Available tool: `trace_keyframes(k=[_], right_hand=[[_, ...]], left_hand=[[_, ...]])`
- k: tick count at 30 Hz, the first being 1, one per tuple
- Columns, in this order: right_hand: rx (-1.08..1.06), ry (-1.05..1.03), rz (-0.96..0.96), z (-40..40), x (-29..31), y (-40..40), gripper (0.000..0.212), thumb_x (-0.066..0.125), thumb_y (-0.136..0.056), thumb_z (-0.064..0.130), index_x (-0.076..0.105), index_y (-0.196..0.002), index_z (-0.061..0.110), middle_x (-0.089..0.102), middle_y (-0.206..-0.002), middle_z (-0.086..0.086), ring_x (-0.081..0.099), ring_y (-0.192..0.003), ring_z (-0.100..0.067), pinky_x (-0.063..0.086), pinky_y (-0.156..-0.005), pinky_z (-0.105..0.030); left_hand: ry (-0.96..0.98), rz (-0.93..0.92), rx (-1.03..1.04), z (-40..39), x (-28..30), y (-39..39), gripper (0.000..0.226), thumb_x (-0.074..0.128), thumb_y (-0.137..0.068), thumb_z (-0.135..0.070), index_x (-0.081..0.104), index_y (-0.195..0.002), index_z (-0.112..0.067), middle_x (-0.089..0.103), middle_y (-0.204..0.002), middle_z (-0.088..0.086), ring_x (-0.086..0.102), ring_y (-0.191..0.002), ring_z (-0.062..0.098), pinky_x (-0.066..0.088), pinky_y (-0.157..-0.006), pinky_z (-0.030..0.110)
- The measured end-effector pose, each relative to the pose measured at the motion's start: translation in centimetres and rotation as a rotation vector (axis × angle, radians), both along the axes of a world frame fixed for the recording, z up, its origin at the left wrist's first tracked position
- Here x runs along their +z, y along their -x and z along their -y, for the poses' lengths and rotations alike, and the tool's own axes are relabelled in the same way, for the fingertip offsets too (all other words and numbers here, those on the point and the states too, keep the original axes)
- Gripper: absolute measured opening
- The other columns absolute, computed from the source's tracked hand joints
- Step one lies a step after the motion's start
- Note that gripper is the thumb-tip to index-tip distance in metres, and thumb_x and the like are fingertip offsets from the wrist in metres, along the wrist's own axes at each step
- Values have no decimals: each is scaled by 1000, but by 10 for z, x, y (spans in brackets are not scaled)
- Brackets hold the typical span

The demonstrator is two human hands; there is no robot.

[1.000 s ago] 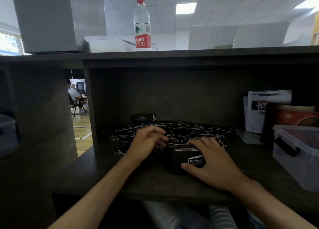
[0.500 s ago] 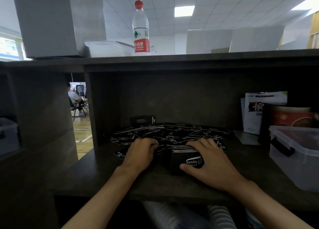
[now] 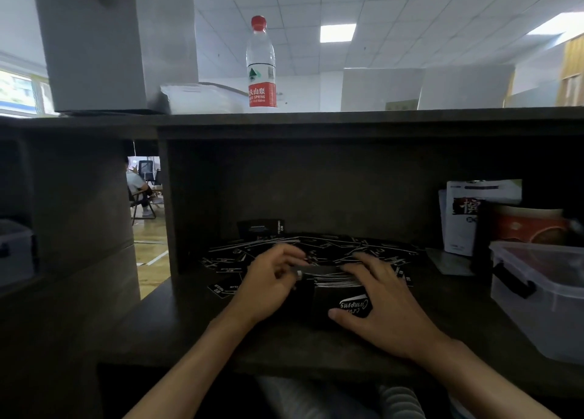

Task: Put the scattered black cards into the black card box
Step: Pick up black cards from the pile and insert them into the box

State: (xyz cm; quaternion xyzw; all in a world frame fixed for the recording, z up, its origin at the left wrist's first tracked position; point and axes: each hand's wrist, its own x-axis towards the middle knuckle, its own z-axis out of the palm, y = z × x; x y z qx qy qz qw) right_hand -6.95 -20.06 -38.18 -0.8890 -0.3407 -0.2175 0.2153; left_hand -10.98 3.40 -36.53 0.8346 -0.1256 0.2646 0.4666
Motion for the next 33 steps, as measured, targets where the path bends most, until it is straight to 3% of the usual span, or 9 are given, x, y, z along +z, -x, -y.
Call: trace_keyframes(k=[2, 6, 8, 10, 13, 17, 20, 26, 33], right_hand=[[3, 8, -10, 0, 0, -1, 91, 44, -70, 89, 15, -147, 51, -1, -156, 29, 2, -139, 7, 14, -116, -38], [-11, 22, 14, -1, 1, 0, 85, 39, -71, 89, 31, -143, 46, 34, -138, 27, 26, -133, 1, 32, -111, -40], [-22, 35, 17, -2, 2, 1, 82, 38, -71, 88, 35, -141, 45, 37, -127, 29, 29, -124, 2, 36, -106, -39], [-21, 45, 12, -2, 3, 2, 82, 37, -72, 88, 36, -141, 45, 37, -126, 29, 29, -122, 3, 37, -106, -39], [-18, 42, 16, -1, 4, 4, 81, 37, -71, 88, 37, -140, 44, 35, -123, 31, 29, -121, 3, 38, -105, -38], [-20, 38, 18, -1, 4, 5, 82, 37, -71, 88, 39, -139, 44, 37, -124, 30, 30, -122, 2, 38, -104, -38], [-20, 31, 16, -1, 5, 5, 81, 38, -71, 88, 40, -139, 43, 40, -125, 28, 31, -122, 1, 39, -104, -38], [-13, 12, 17, 0, 4, 5, 80, 40, -72, 88, 41, -138, 43, 39, -123, 30, 31, -120, 4, 40, -104, -38], [-18, 2, 21, 0, 4, 4, 80, 41, -71, 88, 41, -138, 45, 38, -122, 31, 29, -117, 6, 38, -103, -37]], left_hand=[[8, -80, -85, 0, 1, 0, 35, 52, -93, 1, 69, -101, -28, 74, -99, -11, 66, -100, 0, 50, -81, 13], [99, -177, -47, -4, -1, -6, 28, 51, -95, -9, 72, -99, -27, 74, -94, -11, 68, -92, 6, 51, -77, 15], [-79, -143, 235, -9, -6, -15, 22, 53, -96, -15, 67, -110, -25, 72, -103, -10, 66, -102, 10, 53, -88, 26], [-390, -206, 436, -13, -9, -21, 39, 58, -93, -35, 56, -129, -22, 63, -124, -2, 56, -120, 19, 44, -103, 40], [-650, -322, 465, -12, -12, -24, 48, 56, -89, -53, 54, -132, -30, 60, -128, 0, 49, -126, 23, 33, -106, 40], [-757, -176, 504, -5, -14, -23, 35, 52, -94, -46, 59, -126, -33, 65, -121, 0, 52, -121, 20, 33, -107, 41], [-778, -29, 517, -4, -12, -16, 24, 45, -100, -35, 65, -112, -28, 69, -105, 1, 59, -105, 21, 40, -95, 36], [-491, 162, 545, -15, -8, -6, 17, 48, -95, -2, 61, -94, -13, 62, -78, 2, 61, -71, 19, 47, -63, 32], [-592, 17, 418, -11, -11, -5, 21, 57, -90, -22, 70, -106, -27, 61, -105, -8, 56, -101, 10, 45, -91, 29]])
